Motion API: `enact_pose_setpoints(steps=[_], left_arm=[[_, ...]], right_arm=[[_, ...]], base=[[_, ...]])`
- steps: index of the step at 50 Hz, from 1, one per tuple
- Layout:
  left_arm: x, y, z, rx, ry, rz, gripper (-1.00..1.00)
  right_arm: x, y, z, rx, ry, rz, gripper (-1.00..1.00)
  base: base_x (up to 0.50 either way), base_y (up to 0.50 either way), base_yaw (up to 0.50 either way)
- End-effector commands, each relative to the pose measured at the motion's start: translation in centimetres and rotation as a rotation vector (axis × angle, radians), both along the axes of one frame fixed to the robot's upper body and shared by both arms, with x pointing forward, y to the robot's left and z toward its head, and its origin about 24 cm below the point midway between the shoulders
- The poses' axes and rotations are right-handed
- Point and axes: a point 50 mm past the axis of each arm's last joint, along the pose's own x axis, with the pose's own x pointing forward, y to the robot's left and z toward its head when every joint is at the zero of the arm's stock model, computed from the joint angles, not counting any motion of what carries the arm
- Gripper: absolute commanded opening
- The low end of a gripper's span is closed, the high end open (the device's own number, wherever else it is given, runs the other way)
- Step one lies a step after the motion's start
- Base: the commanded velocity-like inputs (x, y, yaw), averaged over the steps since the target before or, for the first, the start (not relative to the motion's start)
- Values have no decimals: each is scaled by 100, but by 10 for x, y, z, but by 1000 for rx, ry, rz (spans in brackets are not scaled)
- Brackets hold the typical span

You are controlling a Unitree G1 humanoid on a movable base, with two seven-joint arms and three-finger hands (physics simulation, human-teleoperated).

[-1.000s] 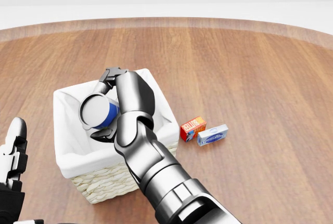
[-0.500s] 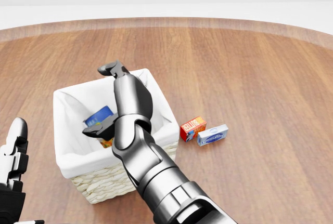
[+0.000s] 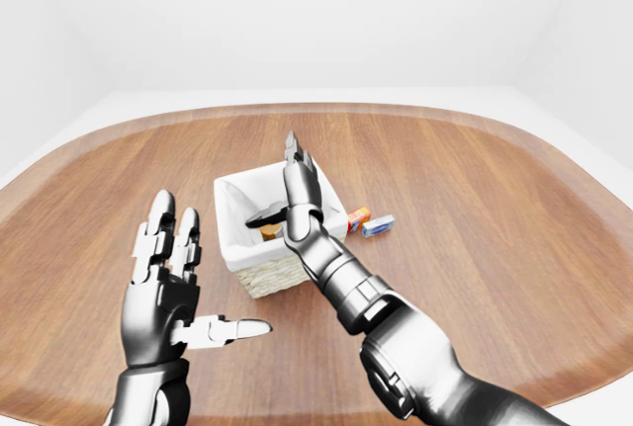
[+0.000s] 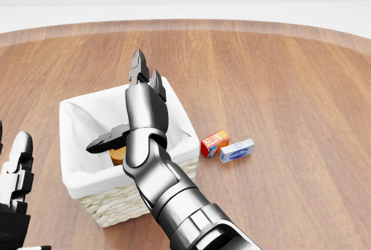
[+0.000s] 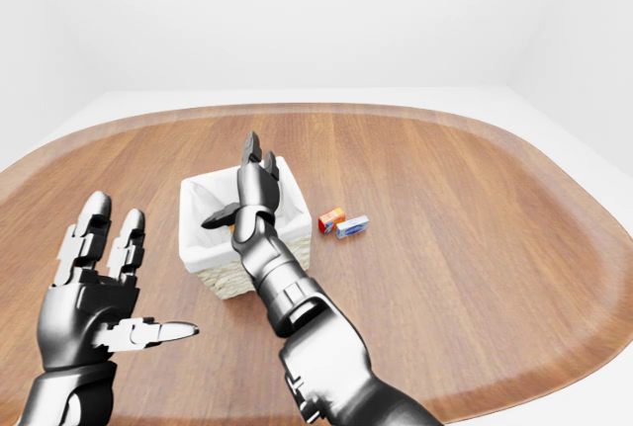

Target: Pick up the alphabet soup and put it in the basket.

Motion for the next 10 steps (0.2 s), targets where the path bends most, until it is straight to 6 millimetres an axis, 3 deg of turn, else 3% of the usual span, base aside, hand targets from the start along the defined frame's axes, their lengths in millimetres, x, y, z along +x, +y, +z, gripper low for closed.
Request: enact_pose_setpoints(steps=[1,10], left_arm=[[0,-1,0,2,1,-3,100],[1,-1,-1,2,2,-3,100]], right_arm=[[-1,0,-2,1,5,2,100],[0,0,-4,3,10,3,100]], base=[[0,0,0],[0,0,0]])
